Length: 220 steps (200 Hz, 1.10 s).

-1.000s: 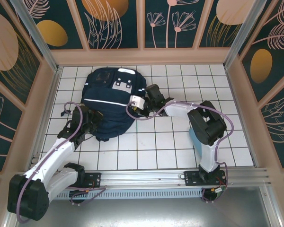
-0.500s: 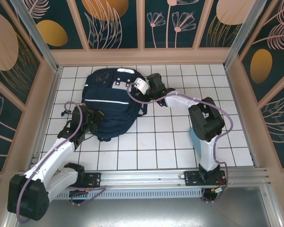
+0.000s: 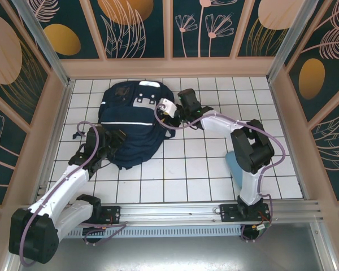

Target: Pack the student bag

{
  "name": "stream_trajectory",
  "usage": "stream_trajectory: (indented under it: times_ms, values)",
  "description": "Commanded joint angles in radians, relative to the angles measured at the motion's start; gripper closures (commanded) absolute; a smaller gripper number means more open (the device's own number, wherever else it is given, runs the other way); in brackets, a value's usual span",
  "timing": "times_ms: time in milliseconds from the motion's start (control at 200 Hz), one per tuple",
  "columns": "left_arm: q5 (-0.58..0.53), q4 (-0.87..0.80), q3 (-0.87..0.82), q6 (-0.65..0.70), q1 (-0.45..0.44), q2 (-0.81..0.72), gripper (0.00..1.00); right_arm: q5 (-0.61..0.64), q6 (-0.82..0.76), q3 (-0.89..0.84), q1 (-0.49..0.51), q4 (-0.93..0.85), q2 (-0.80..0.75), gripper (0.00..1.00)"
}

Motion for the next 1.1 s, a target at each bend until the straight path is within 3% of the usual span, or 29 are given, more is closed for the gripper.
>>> stream_trajectory:
  times_ms: [0, 155, 180, 225, 360, 671, 846, 976, 1096]
  values:
    - [-0.081, -0.073, 0.031, 0.041, 0.006, -0.035, 0.46, -0.085, -0.056, -0.006, 0.023, -0.018, -0.029, 0.49]
    - [-0.144, -0.124, 0.059, 0.063, 0.007, -0.054, 0.38, -0.111, -0.079, 0.014, 0.036, -0.034, 0.003, 0.47]
    - [-0.152, -0.13, 0.065, 0.067, 0.007, -0.052, 0.37, -0.121, -0.081, 0.014, 0.035, -0.034, 0.003, 0.32]
    - [-0.162, -0.134, 0.071, 0.073, 0.008, -0.048, 0.36, -0.134, -0.087, 0.014, 0.036, -0.031, 0.005, 0.2]
    - [-0.163, -0.133, 0.086, 0.084, 0.015, -0.031, 0.35, -0.14, -0.118, 0.042, 0.04, -0.054, 0.037, 0.21]
    - [-0.156, -0.12, 0.09, 0.095, 0.034, -0.012, 0.34, -0.076, -0.142, 0.093, 0.046, -0.019, 0.11, 0.29]
    - [-0.149, -0.109, 0.092, 0.102, 0.039, 0.003, 0.34, -0.123, -0.154, 0.176, 0.045, -0.092, 0.158, 0.34]
    - [-0.151, -0.108, 0.095, 0.11, 0.045, 0.009, 0.33, -0.14, -0.174, 0.219, 0.048, -0.159, 0.191, 0.46]
    - [-0.152, -0.108, 0.097, 0.117, 0.05, 0.013, 0.33, -0.145, -0.193, 0.215, 0.049, -0.19, 0.191, 0.69]
